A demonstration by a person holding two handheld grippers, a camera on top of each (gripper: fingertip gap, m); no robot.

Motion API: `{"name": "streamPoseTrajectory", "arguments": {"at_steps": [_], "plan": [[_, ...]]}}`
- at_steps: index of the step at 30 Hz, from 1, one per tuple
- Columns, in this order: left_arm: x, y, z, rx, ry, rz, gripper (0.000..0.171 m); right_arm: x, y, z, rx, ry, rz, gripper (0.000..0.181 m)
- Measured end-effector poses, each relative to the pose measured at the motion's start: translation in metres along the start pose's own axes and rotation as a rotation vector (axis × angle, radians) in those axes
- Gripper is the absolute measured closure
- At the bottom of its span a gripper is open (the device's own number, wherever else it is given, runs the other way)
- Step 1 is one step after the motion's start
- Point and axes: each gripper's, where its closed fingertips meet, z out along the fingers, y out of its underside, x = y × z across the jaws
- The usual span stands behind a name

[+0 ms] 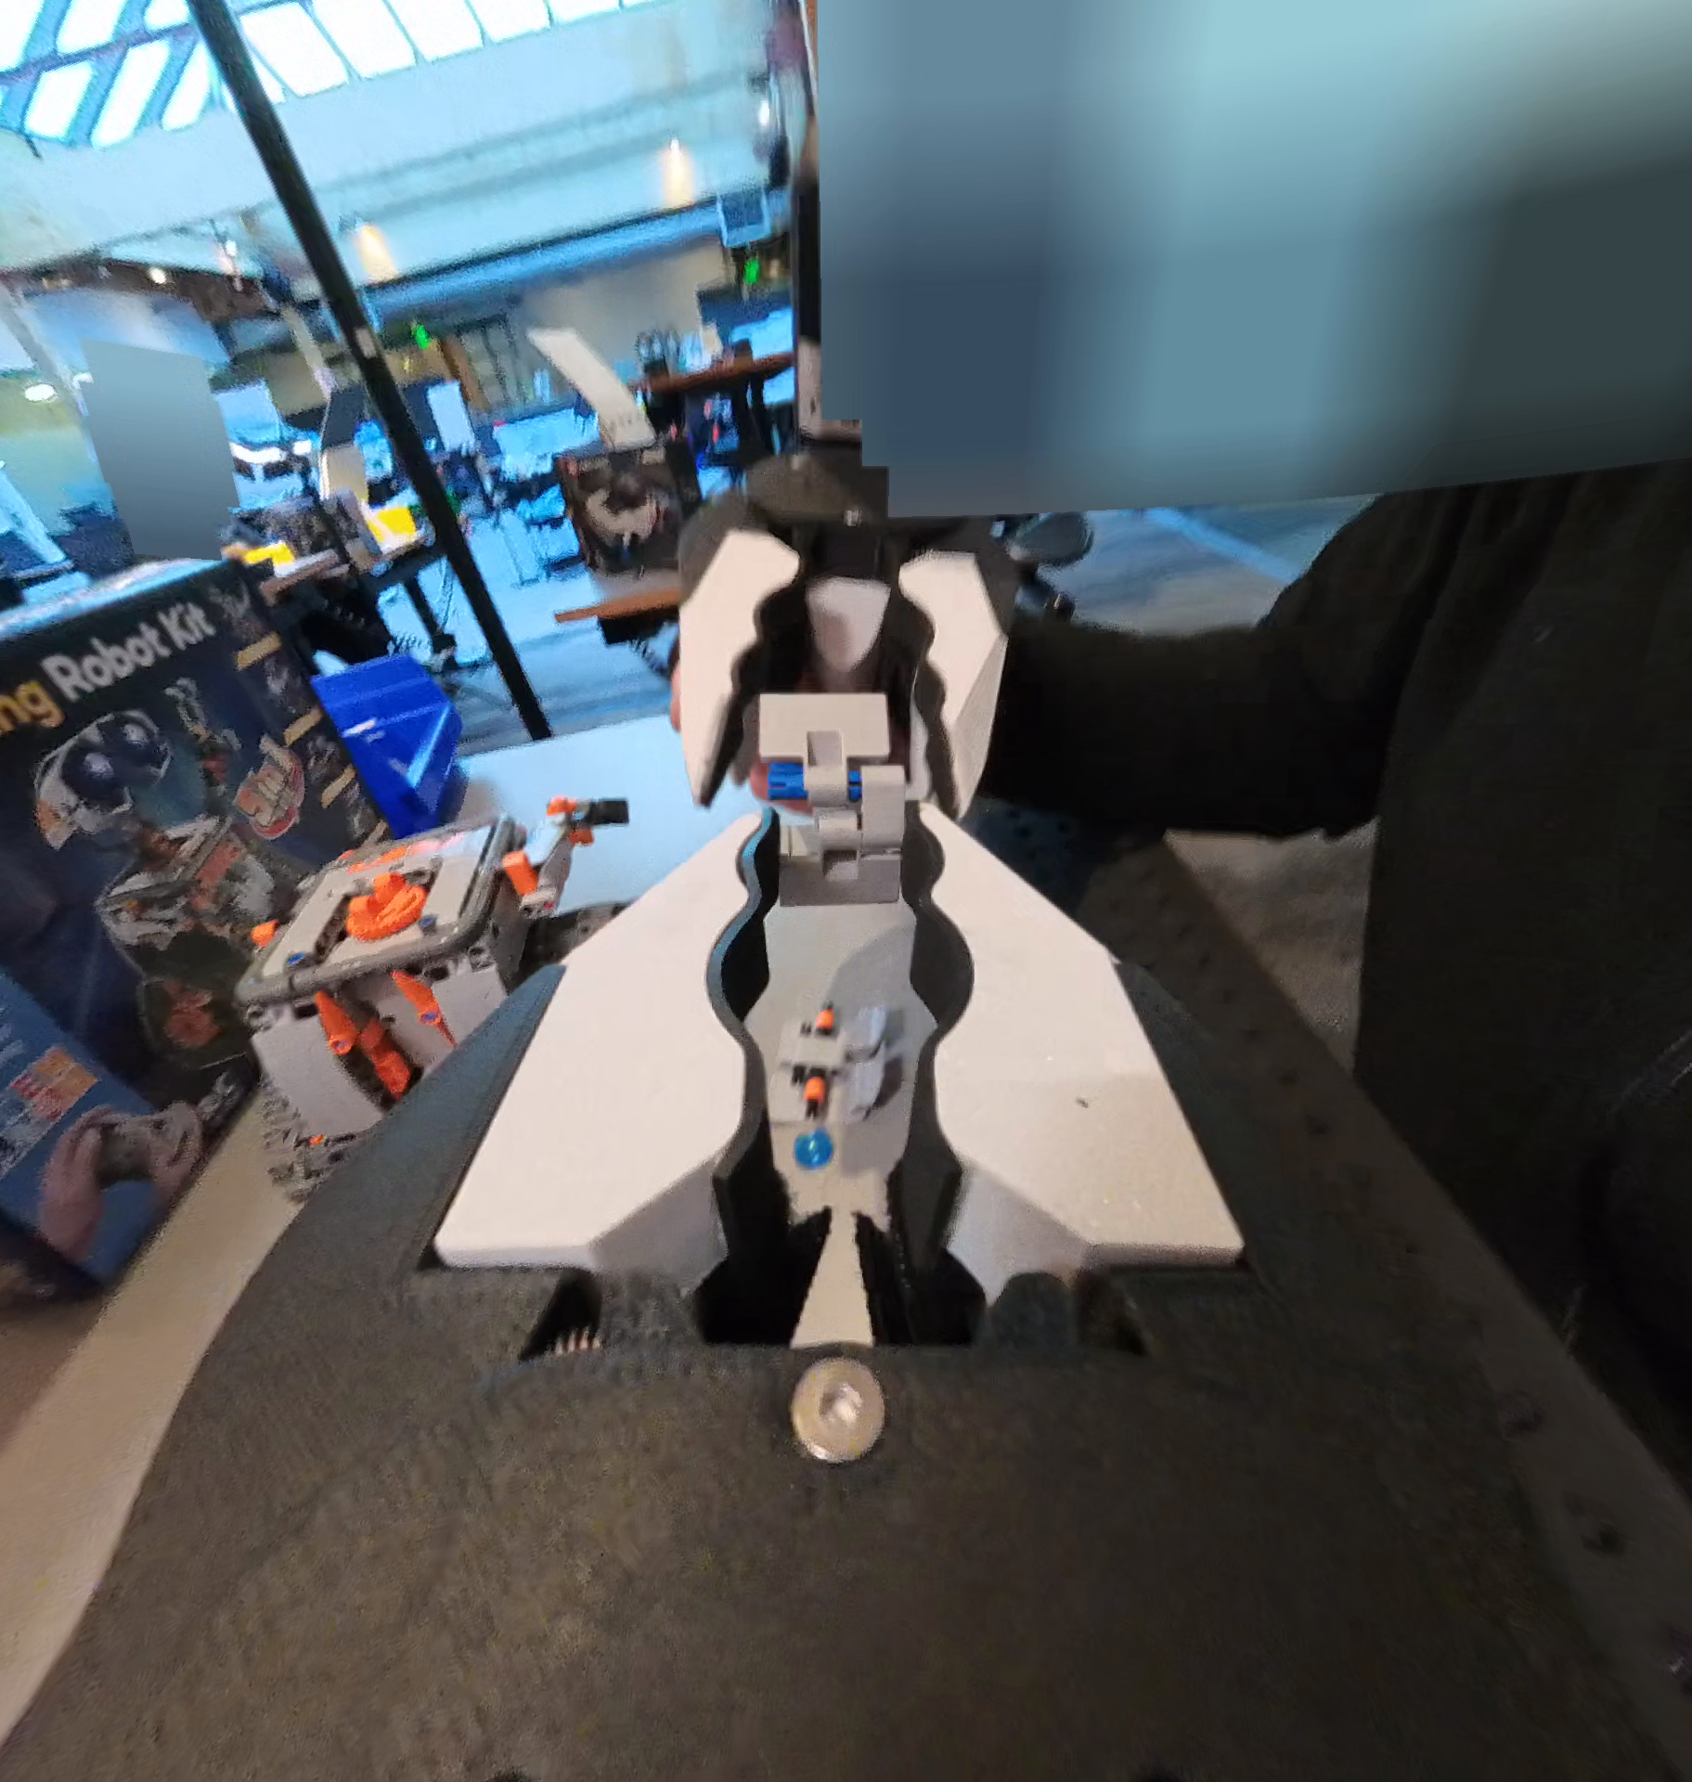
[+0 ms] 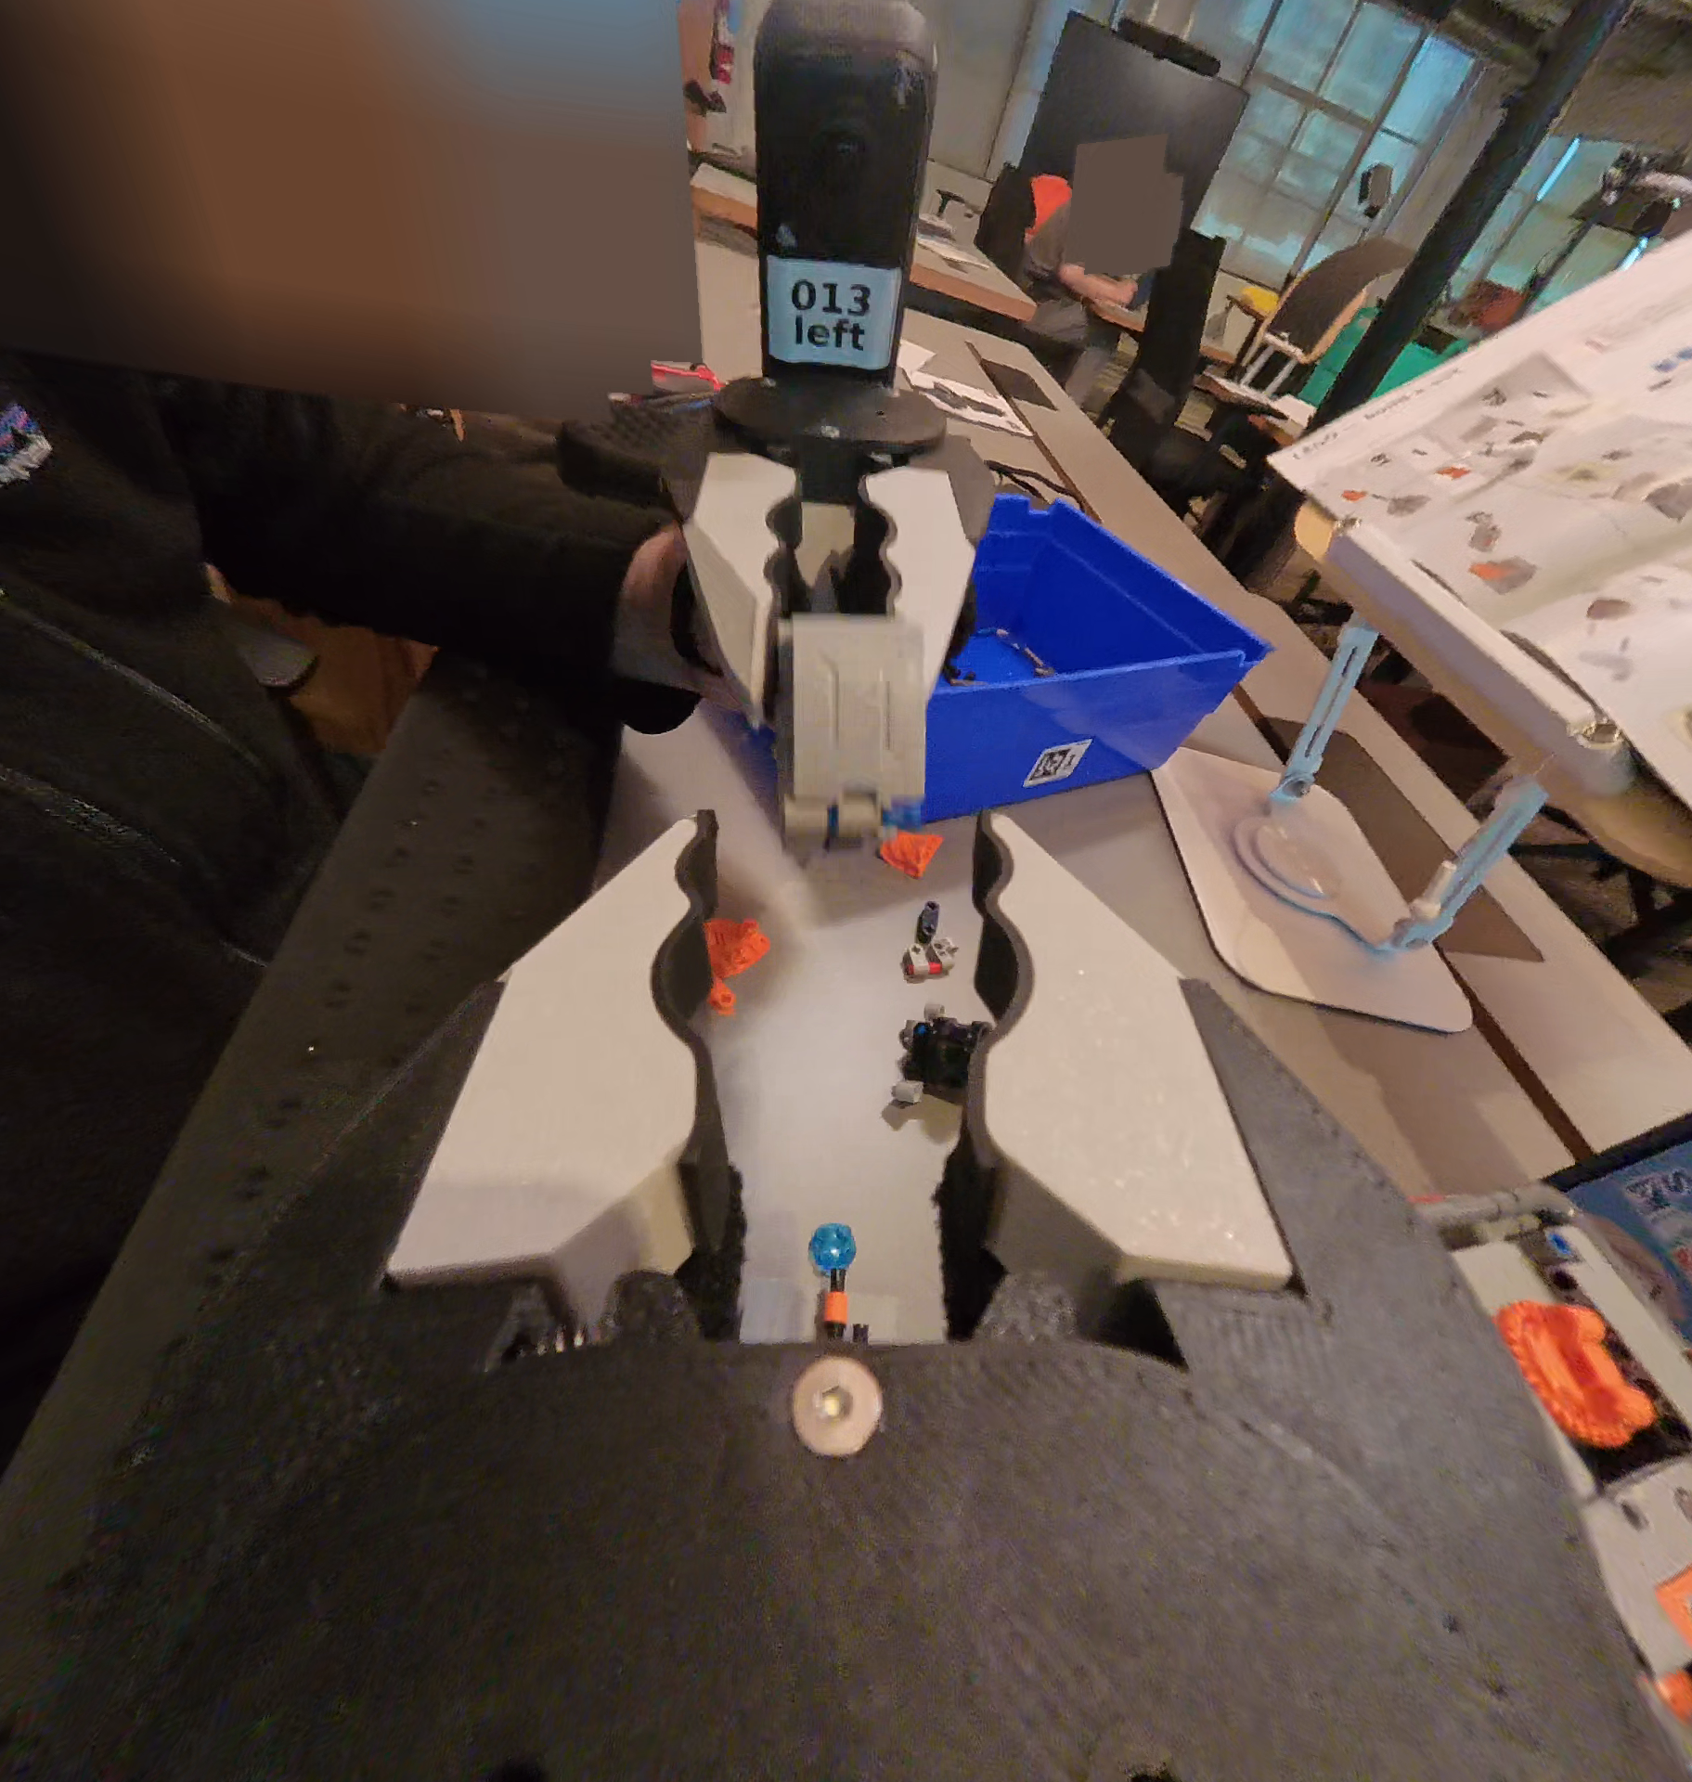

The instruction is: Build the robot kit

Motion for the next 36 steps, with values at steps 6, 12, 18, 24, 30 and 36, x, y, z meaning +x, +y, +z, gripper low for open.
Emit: {"name": "streamPoseTrajectory", "arguments": {"at_steps": [6,12,18,24,30,36], "plan": [[-0.001,-0.004,0.0,0.077,0.031,-0.039,0.148,-0.004,0.002,0.014,0.02,-0.008,0.052,0.143],[-0.002,-0.002,-0.001,0.099,0.052,-0.036,0.148,0.001,-0.006,0.007,0.077,0.008,0.083,0.158],[-0.003,0.007,0.002,0.041,0.035,-0.011,0.141,0.003,0.004,0.005,-0.026,0.064,-0.016,0.158],[-0.006,0.003,0.005,-0.015,-0.033,0.039,0.117,0.007,0.02,0.004,-0.158,0.121,-0.117,0.158],[-0.002,0.012,0.01,-0.085,-0.038,0.079,0.146,0.003,0.023,0.009,-0.201,0.137,-0.185,0.157],[0.003,0.007,0.008,-0.043,0.006,0.057,0.146,-0.001,0.01,0.01,-0.103,0.115,-0.151,0.152]]}}
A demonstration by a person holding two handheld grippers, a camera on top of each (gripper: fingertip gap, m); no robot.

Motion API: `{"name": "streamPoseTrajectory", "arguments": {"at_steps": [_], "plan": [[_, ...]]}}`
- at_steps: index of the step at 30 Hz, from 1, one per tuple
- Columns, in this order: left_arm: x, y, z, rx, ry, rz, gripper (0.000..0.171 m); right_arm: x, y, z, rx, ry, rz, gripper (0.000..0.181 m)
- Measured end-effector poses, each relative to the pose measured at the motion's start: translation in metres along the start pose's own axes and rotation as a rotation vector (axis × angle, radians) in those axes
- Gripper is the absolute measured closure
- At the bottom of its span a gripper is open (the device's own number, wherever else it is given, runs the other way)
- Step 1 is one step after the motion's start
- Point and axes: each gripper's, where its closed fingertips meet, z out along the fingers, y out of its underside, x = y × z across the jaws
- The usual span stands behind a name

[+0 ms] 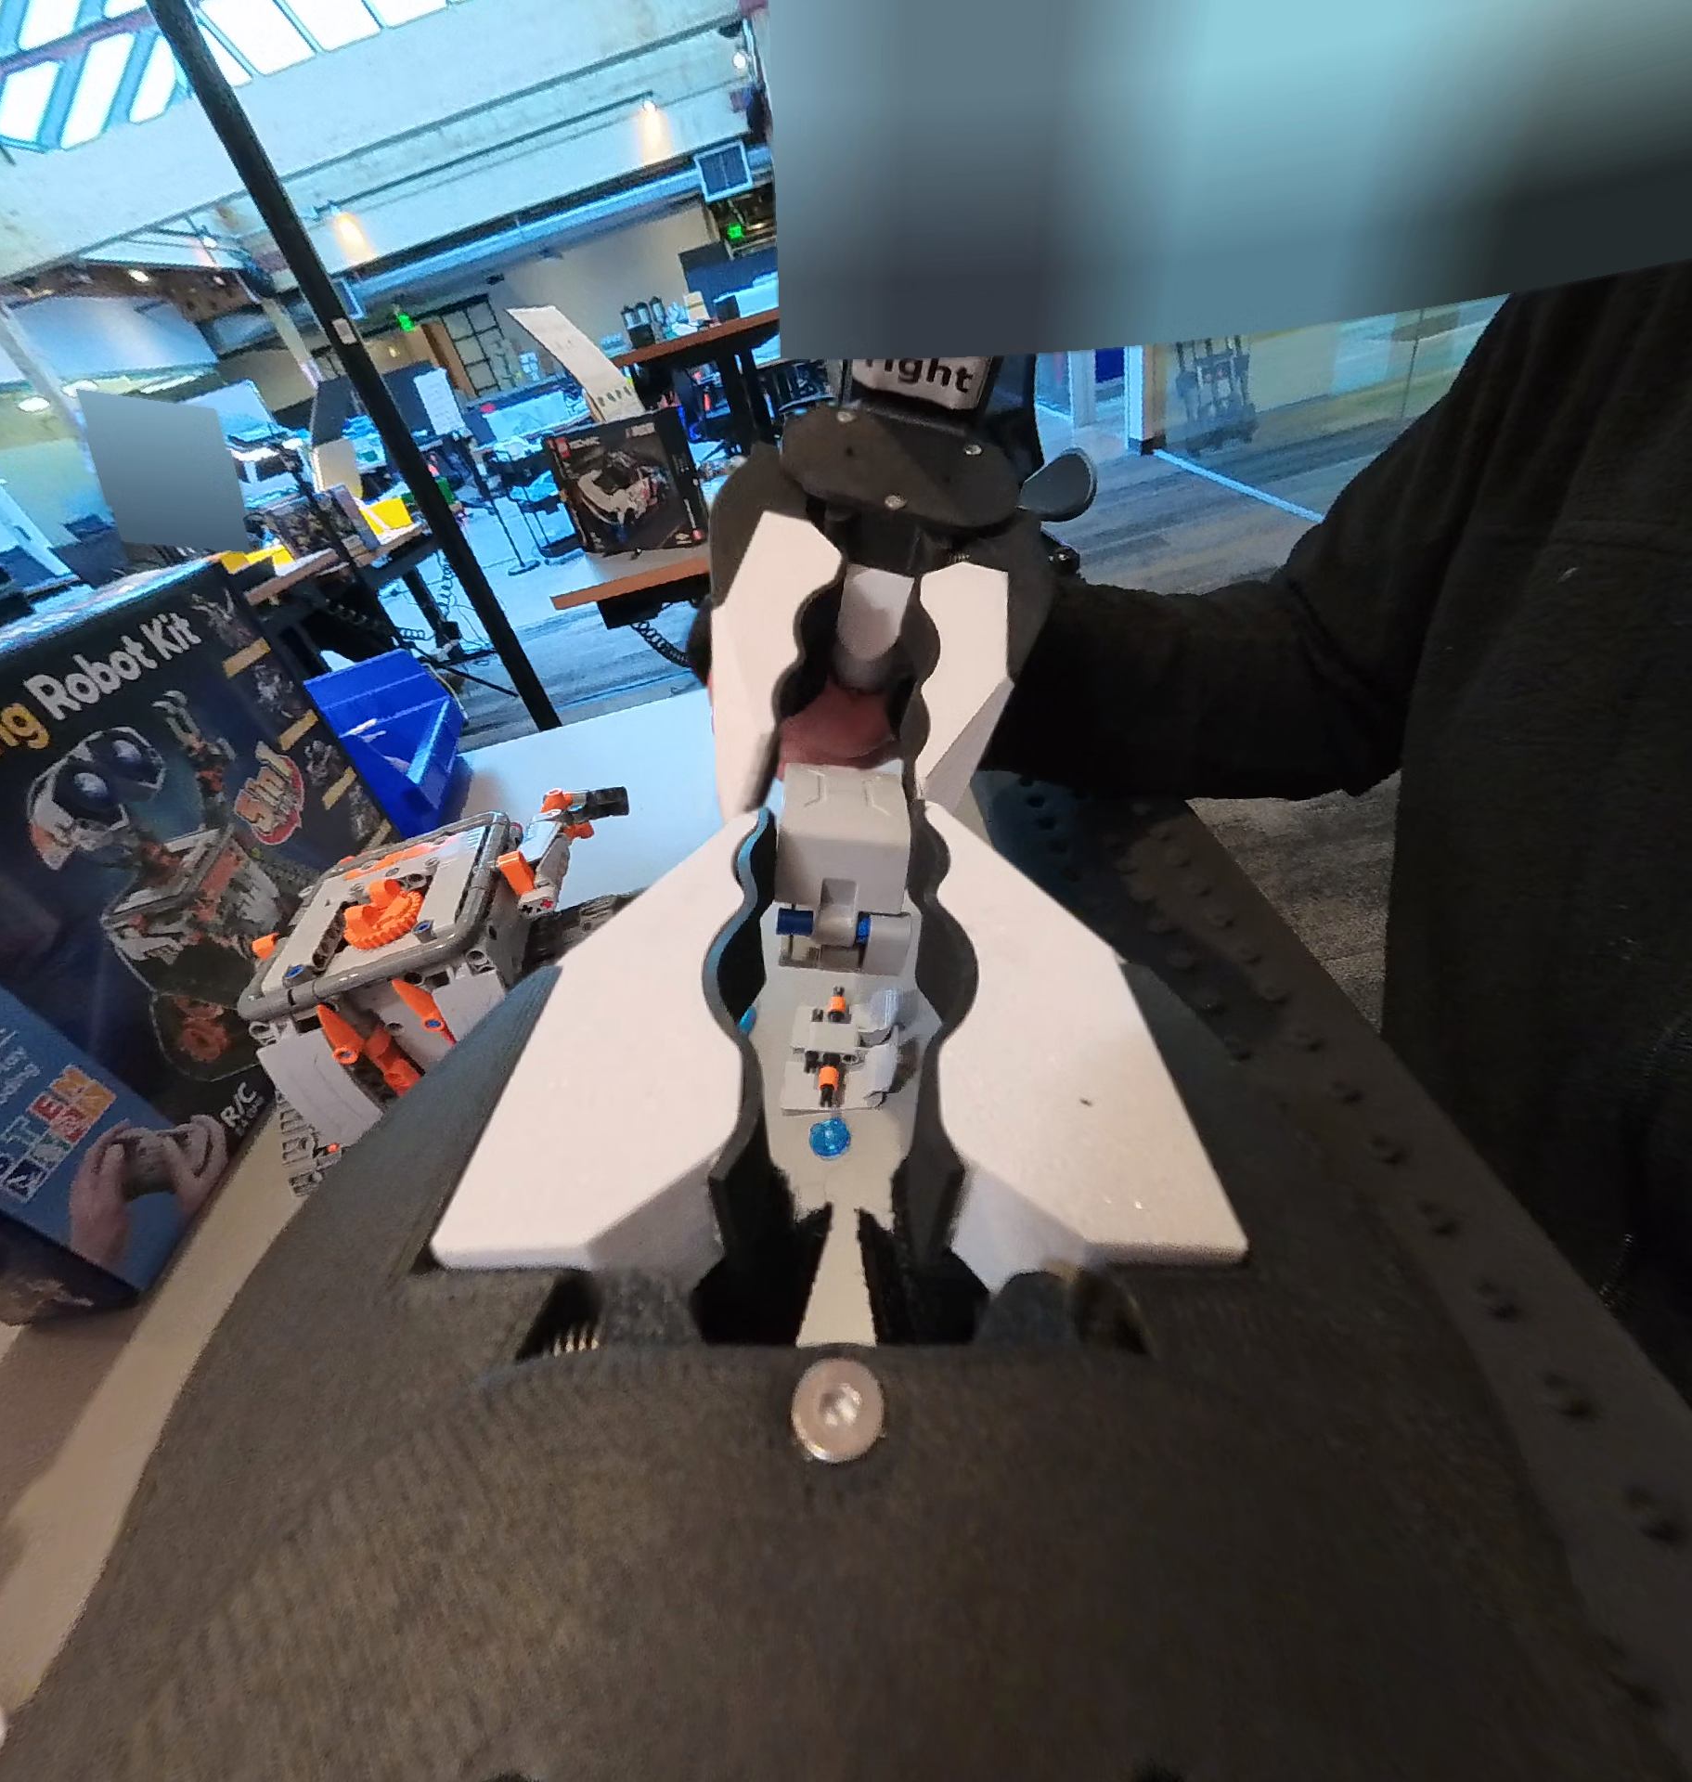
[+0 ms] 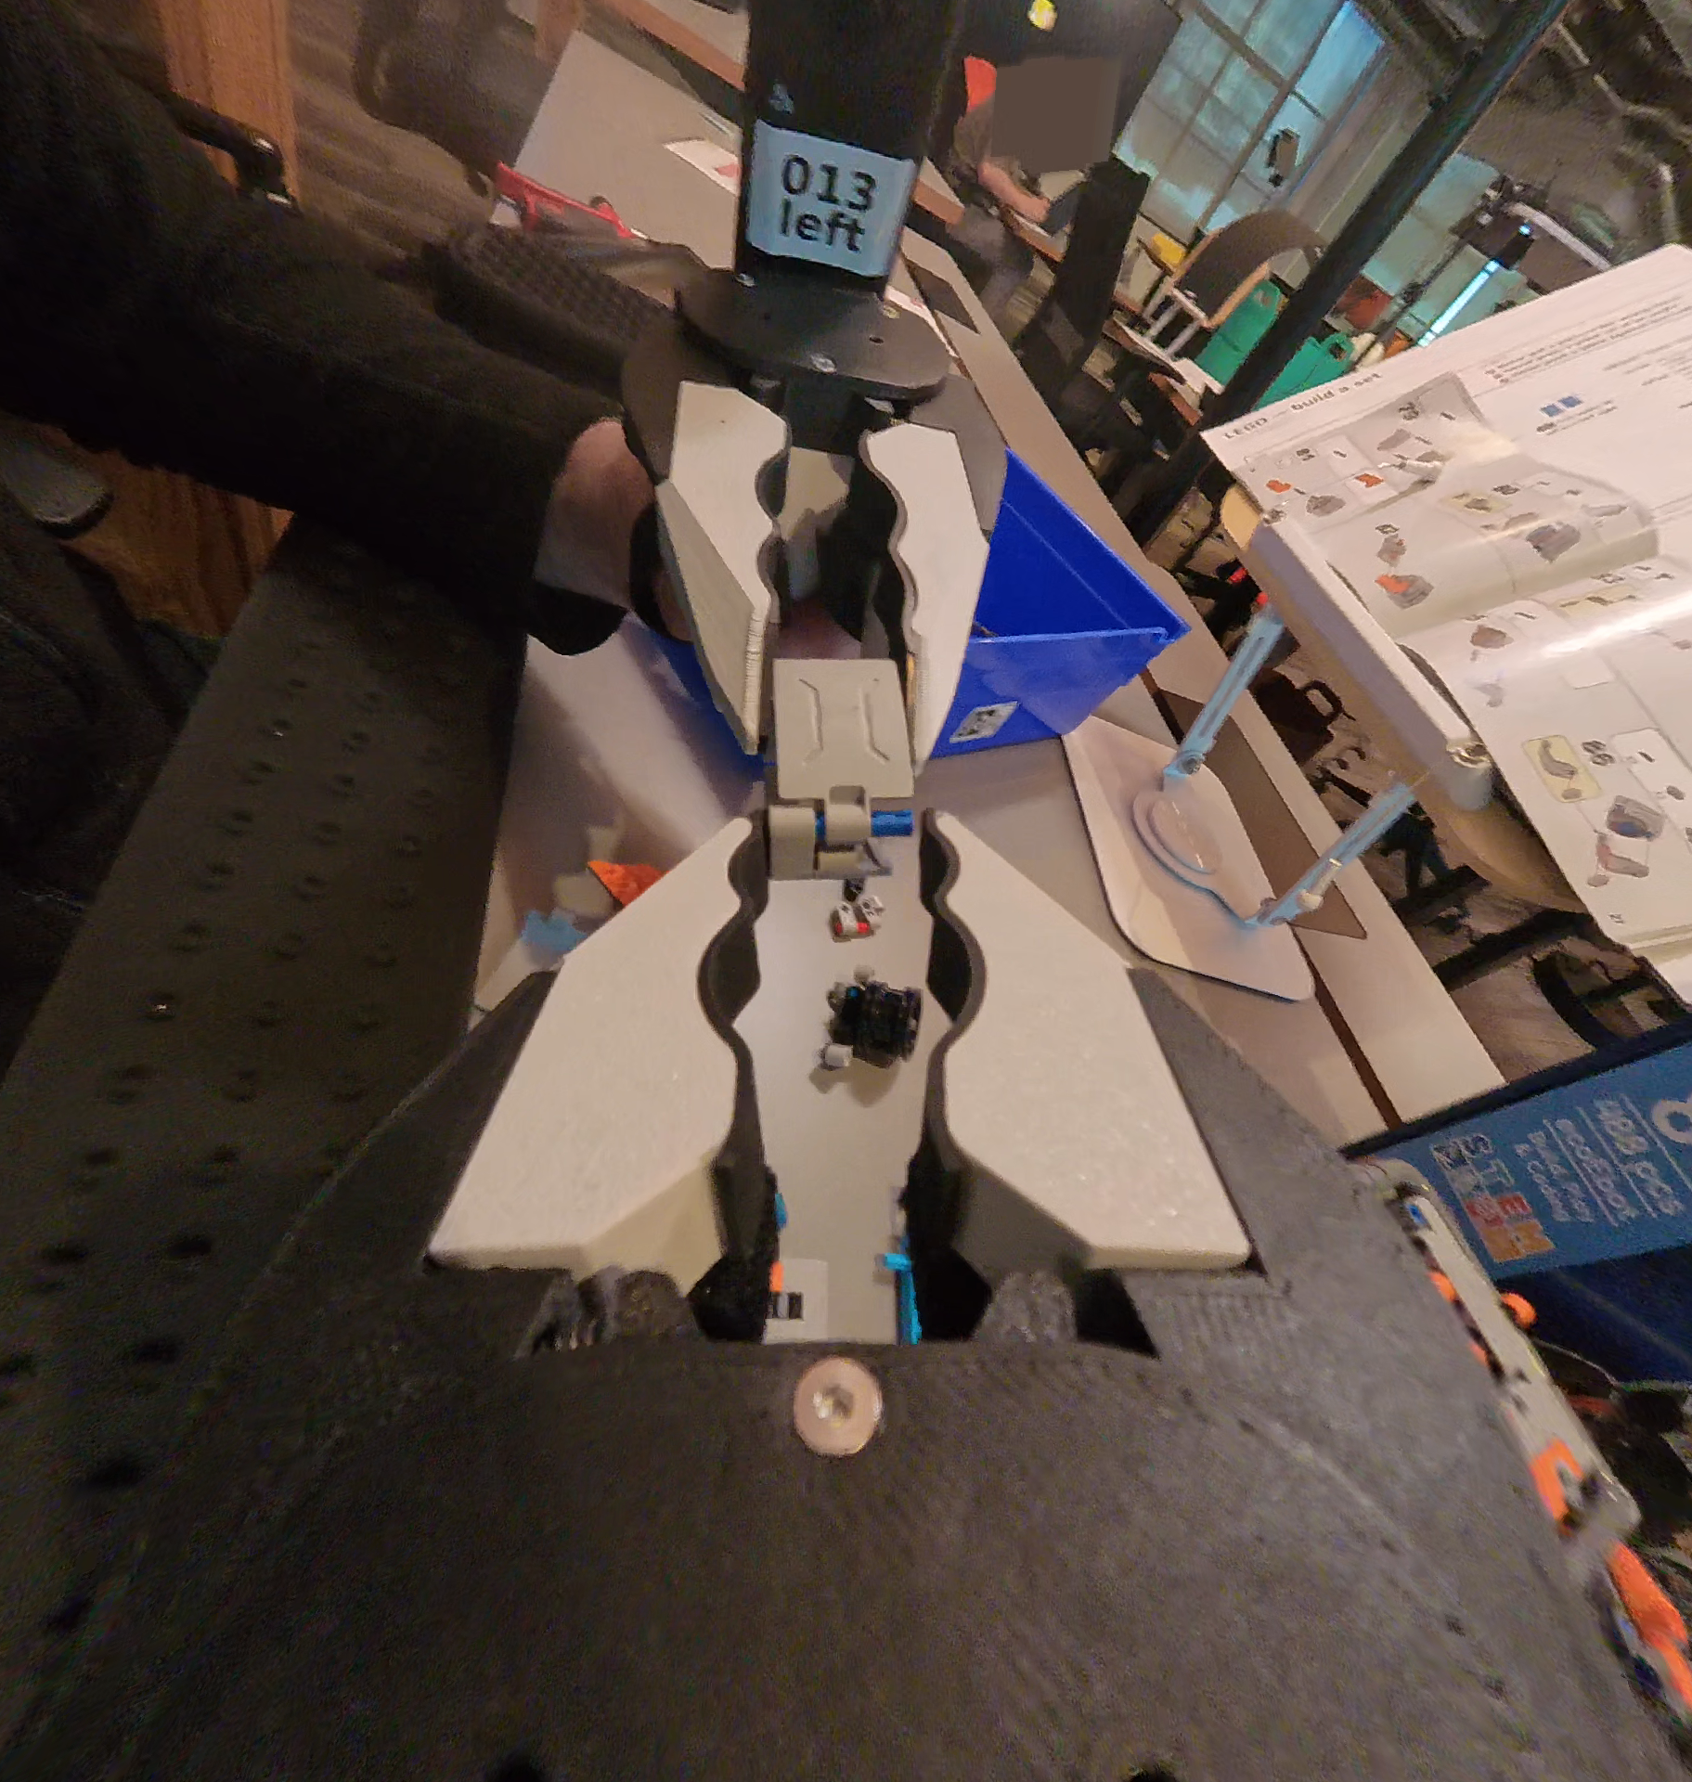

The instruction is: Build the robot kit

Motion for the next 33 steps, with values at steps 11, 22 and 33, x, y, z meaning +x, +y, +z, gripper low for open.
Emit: {"name": "streamPoseTrajectory", "arguments": {"at_steps": [11,22,33], "plan": [[0.008,0.007,0.002,-0.032,0.041,0.021,0.147,-0.009,0.002,-0.001,-0.036,-0.032,-0.038,0.157],[0.001,0.011,0.005,-0.058,0.006,0.034,0.146,-0.001,0.009,0.0,-0.062,-0.01,-0.047,0.157],[-0.008,-0.002,0.001,0.01,-0.062,-0.008,0.119,0.012,-0.02,-0.021,0.279,-0.104,0.203,0.158]]}}
